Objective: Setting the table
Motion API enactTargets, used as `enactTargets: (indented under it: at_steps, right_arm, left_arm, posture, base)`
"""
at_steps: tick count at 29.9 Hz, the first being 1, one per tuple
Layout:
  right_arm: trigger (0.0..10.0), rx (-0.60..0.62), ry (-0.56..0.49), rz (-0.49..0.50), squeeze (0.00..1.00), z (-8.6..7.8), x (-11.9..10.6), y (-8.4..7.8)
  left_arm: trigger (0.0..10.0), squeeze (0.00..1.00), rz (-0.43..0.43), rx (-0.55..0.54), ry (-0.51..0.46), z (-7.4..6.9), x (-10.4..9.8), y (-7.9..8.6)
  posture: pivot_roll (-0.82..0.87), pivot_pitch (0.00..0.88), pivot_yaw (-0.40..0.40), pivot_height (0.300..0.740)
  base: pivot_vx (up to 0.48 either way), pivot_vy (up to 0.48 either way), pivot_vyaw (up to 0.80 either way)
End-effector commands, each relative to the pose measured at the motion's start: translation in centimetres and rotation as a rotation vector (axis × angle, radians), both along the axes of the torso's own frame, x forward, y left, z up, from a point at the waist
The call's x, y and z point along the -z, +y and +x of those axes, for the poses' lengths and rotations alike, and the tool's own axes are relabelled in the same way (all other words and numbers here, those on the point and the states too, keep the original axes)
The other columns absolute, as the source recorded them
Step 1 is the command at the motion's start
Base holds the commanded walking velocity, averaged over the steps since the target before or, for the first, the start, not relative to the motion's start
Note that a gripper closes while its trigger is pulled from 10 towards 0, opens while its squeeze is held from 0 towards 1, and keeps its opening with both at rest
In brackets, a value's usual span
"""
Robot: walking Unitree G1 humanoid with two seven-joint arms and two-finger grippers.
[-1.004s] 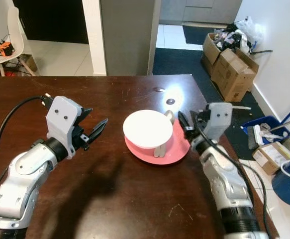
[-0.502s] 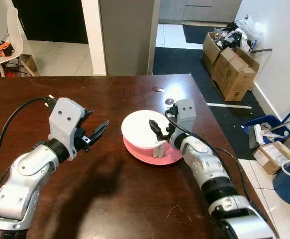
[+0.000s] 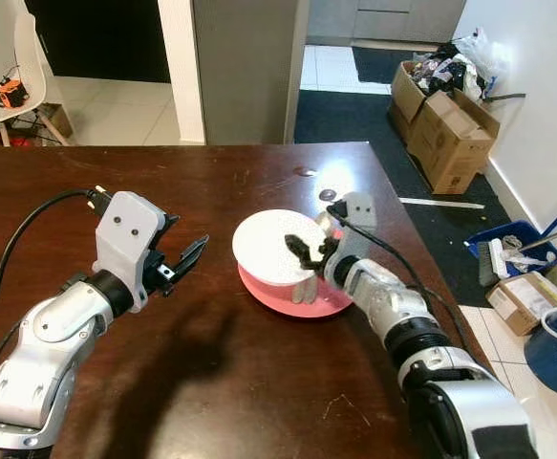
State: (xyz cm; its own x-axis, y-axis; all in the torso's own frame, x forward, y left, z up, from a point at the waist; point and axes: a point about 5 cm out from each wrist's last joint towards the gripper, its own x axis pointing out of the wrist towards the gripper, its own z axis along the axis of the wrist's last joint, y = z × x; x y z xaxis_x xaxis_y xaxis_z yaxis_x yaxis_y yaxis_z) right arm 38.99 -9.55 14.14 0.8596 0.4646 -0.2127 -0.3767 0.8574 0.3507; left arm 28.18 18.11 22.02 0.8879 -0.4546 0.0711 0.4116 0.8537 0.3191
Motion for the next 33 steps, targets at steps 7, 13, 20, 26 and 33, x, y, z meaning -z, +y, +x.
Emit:
enactTargets:
  at_steps: [7, 13, 20, 26, 33]
  right_arm:
    - [0.0, -0.013, 0.059, 0.005, 0.00, -0.3, 1.1, 0.3]
    - [0.0, 0.025, 0.073, 0.018, 0.00, -0.2, 1.2, -0.3]
    - [0.0, 0.044, 0.057, 0.040, 0.00, -0.1, 1.0, -0.7]
    - [0.0, 0.044, 0.051, 0.067, 0.00, -0.1, 1.0, -0.9]
    - [0.0, 0.052, 0.033, 0.102, 0.00, -0.2, 1.0, -1.0]
  left_arm:
    - [10.0, 0.00, -0.003, -0.014, 0.014, -0.3, 0.4, -0.2]
    - [10.0, 0.00, -0.008, -0.022, 0.015, -0.2, 0.4, -0.2]
    - [10.0, 0.00, -0.013, -0.020, 0.016, -0.1, 0.5, -0.5]
    - [10.0, 0.00, -0.014, -0.027, 0.017, 0.0, 0.7, -0.5]
    - [10.0, 0.00, -0.019, -0.046, 0.022, 0.1, 1.1, -0.5]
  posture:
    - [0.13, 0.073, 0.048, 0.740]
    - [0.12, 0.075, 0.046, 0.740]
    - [0.11, 0.075, 0.045, 0.740]
    - [0.11, 0.075, 0.042, 0.740]
    - [0.10, 0.074, 0.039, 0.740]
  base:
    - [0.000, 0.000, 0.00]
    - [0.000, 0.000, 0.00]
    - [0.000, 0.000, 0.00]
    - [0.000, 0.000, 0.00]
    - [0.000, 0.000, 0.00]
